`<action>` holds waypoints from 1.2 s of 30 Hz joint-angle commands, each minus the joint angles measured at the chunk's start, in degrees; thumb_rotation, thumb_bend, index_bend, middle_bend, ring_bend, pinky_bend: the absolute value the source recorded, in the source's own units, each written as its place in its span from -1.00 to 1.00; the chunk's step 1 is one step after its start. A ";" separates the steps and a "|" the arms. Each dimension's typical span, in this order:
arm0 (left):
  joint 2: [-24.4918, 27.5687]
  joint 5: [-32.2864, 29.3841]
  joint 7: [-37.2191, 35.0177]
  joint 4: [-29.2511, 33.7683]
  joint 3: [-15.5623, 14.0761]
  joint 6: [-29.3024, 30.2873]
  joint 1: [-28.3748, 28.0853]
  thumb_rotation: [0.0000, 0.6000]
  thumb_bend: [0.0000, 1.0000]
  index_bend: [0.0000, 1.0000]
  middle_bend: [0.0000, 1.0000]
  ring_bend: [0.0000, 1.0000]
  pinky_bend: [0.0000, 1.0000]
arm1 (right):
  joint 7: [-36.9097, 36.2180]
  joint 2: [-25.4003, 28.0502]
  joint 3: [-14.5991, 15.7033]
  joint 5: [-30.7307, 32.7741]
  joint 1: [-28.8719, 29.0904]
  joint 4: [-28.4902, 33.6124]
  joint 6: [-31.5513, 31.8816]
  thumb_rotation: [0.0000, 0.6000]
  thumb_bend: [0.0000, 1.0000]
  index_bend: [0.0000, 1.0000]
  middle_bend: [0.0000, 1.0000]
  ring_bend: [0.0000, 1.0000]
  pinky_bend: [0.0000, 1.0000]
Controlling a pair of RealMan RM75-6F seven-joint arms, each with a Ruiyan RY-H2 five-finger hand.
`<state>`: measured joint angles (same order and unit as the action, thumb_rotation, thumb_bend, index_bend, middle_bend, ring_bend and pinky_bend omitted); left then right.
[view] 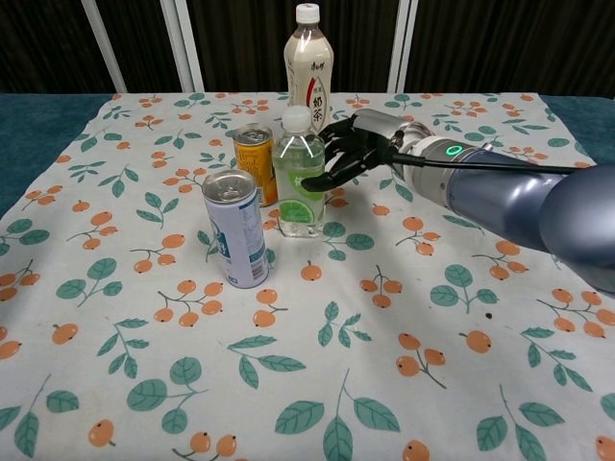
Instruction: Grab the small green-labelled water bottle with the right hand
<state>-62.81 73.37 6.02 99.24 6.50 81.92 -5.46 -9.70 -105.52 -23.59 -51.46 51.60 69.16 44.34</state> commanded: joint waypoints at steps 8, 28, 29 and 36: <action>0.06 -0.21 0.25 0.07 -0.09 -0.13 -0.03 1.00 -0.05 -0.71 -1.00 -0.93 -1.00 | -2.19 3.19 -0.79 -1.04 -2.19 4.49 0.55 1.00 -0.21 -0.04 0.01 -0.09 -0.46; -0.06 -0.42 1.04 0.58 -0.18 0.45 0.17 1.00 -0.05 -0.71 -1.00 -0.93 -1.00 | -17.33 30.85 -2.21 -12.67 -19.35 24.28 7.50 1.00 -0.21 -0.04 0.00 -0.11 -0.46; -0.09 -0.44 1.11 0.60 -0.19 0.48 0.18 1.00 -0.05 -0.71 -1.00 -0.93 -1.00 | -18.50 32.48 -2.08 -13.58 -20.29 25.15 7.62 1.00 -0.21 -0.04 0.00 -0.11 -0.46; -0.23 -0.38 1.24 0.56 -0.24 0.66 0.24 1.00 -0.05 -0.71 -1.00 -0.93 -1.00 | -28.54 43.96 -0.04 -20.80 -27.02 30.13 8.42 1.00 -0.21 -0.04 0.00 -0.11 -0.46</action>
<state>-63.04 72.98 7.25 99.80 6.26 82.58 -5.22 -33.99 -65.20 -24.60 -69.17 27.37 97.02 52.26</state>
